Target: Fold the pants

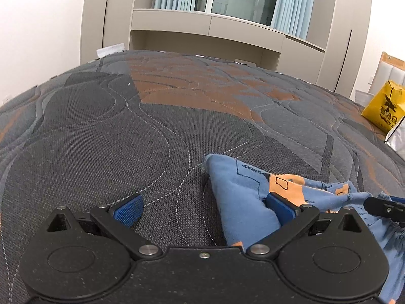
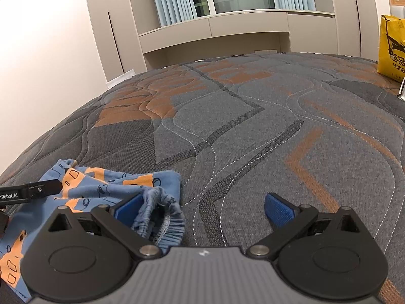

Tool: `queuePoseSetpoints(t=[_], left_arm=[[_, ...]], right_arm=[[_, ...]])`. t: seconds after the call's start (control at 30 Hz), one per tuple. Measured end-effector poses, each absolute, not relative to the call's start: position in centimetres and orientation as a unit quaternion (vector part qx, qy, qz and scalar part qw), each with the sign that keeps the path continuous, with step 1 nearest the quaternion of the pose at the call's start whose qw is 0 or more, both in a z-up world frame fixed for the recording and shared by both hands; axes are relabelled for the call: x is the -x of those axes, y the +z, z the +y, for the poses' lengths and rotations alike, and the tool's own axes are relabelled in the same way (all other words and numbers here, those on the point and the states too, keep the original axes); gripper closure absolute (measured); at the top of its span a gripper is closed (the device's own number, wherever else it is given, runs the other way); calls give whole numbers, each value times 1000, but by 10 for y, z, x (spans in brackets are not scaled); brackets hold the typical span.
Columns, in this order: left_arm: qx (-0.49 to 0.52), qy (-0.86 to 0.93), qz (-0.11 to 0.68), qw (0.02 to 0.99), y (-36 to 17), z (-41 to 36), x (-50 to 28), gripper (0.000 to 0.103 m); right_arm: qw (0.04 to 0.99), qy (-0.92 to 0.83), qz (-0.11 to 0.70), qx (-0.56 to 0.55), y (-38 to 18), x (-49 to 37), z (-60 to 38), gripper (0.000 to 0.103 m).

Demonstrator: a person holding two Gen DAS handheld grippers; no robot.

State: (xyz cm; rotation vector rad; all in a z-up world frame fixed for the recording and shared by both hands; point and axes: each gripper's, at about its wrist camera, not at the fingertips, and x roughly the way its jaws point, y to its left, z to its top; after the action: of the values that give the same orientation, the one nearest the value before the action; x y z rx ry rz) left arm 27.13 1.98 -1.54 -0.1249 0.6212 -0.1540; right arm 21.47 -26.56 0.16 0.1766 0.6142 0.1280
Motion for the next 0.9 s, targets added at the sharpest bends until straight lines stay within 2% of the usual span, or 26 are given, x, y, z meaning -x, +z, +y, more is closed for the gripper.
queuePoseSetpoints(t=[0.27, 0.57, 0.9], left_arm=[[67, -82, 284, 953, -9, 21, -257, 0], [49, -124, 286, 949, -7, 10, -197, 0], [26, -95, 312, 945, -19, -5, -174, 0]], right_arm=[[958, 108, 236, -119, 12, -191, -270, 0], [950, 127, 269, -89, 10, -176, -250, 0], [941, 105, 308, -93, 0, -163, -247, 0]])
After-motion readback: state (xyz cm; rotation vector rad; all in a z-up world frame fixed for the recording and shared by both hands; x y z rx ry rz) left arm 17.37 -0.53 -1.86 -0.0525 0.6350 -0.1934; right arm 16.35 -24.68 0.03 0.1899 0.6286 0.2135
